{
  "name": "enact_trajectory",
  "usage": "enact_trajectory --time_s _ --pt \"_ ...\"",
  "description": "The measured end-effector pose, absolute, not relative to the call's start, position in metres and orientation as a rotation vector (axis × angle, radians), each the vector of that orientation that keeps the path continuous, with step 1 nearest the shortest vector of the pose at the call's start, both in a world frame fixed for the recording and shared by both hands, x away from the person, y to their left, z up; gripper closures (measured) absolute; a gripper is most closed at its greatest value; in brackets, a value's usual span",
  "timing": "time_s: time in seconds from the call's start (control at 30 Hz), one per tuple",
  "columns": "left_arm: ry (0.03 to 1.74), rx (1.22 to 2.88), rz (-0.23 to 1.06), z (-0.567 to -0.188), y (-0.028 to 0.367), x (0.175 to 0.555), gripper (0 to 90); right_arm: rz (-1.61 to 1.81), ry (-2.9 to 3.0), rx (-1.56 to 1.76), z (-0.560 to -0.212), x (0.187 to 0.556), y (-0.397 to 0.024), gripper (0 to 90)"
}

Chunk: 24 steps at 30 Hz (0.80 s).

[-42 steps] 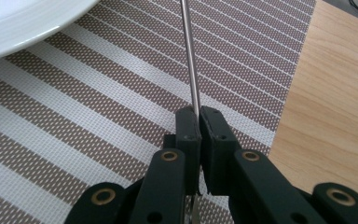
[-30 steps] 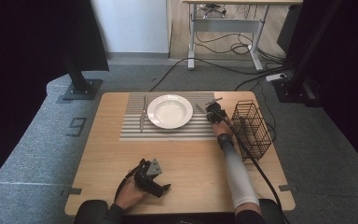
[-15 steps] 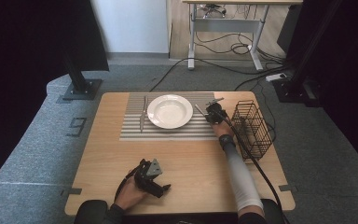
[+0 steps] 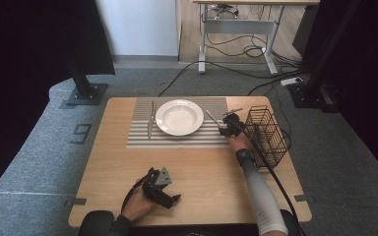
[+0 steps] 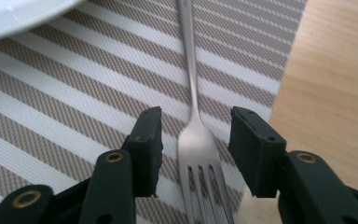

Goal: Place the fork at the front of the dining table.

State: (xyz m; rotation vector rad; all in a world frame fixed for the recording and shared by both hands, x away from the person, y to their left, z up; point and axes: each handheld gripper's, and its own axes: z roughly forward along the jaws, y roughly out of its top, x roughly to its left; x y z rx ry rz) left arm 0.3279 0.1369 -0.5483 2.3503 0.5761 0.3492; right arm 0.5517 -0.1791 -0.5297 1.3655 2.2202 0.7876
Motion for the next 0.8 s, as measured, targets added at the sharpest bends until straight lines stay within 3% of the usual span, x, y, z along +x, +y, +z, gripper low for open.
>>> enact_trajectory --time_s 0.2,0.27,0.5,0.8 --pt "0.575 2.350 0.349 -0.548 0.136 0.328 0.1 0.754 2.213 1.400 -0.532 0.543 -0.182 47.8" --pt "0.574 2.350 0.350 -0.548 0.136 0.328 0.1 0.747 2.233 1.407 -0.533 0.540 -0.181 56.2" --pt "0.572 2.349 0.348 -0.548 0.136 0.328 0.2 0.762 2.290 1.370 -0.529 0.527 -0.171 66.7" --pt "0.571 2.349 0.346 -0.548 0.135 0.328 0.2 0.875 2.325 1.307 -0.529 0.522 -0.152 64.9"
